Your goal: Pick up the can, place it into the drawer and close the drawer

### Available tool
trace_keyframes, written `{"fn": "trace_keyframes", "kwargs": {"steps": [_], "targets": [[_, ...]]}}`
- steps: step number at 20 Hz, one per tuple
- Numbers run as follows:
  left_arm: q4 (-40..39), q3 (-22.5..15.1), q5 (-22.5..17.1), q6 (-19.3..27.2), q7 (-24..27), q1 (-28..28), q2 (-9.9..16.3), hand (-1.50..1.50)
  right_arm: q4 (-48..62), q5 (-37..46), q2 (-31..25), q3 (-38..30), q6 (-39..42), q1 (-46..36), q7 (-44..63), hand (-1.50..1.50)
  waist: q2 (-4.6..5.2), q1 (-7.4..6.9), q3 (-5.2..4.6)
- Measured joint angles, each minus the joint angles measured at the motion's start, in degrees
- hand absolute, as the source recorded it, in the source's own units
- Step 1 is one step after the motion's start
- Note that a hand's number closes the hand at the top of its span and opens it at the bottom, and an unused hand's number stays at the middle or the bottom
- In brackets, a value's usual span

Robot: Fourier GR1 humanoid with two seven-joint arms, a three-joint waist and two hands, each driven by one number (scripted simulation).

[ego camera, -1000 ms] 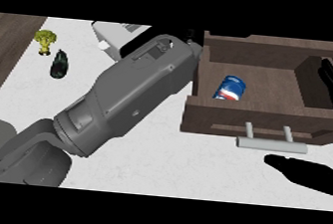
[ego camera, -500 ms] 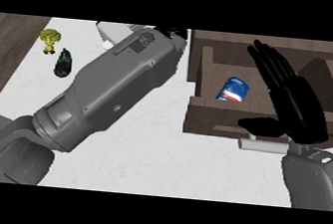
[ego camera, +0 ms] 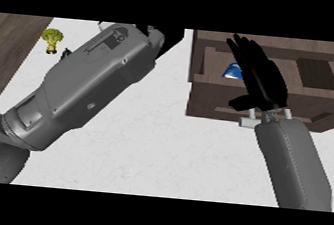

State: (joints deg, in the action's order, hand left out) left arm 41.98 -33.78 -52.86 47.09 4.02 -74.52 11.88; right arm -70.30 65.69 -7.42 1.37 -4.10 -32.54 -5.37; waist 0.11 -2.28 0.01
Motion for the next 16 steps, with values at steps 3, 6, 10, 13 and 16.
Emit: {"fn": "trace_keyframes", "kwargs": {"steps": [3, 6, 10, 13, 16], "targets": [[3.54, 0.10, 0.88, -0.36, -0.85, 3.00, 2.71, -1.50, 7.23, 2.43, 0.53, -0.28, -4.39, -2.46, -0.11, -1.50, -0.05, -0.13, -0.03], [6.29, -0.06, 1.76, -0.11, -2.70, 4.06, 4.67, -1.50, 13.89, 4.68, 0.15, -1.05, -9.43, -5.48, -1.04, -1.50, -0.45, -0.36, -0.51], [10.07, -0.03, 2.72, 0.84, -4.28, 5.91, 6.24, -1.50, 21.54, 6.77, -0.10, -2.54, -15.60, -9.31, -1.54, -1.50, -0.69, -0.61, -0.86], [12.23, 0.16, 3.25, 0.85, -5.10, 6.79, 7.10, -1.50, 26.75, 7.46, -0.42, -3.87, -19.52, -12.07, -2.37, -1.50, -0.67, -0.87, -1.00], [13.89, 0.42, 3.61, 1.03, -6.67, 6.79, 8.44, -1.50, 31.50, 7.83, -0.93, -5.39, -23.13, -14.71, -2.96, -1.50, -0.50, -1.28, -0.99]]}}
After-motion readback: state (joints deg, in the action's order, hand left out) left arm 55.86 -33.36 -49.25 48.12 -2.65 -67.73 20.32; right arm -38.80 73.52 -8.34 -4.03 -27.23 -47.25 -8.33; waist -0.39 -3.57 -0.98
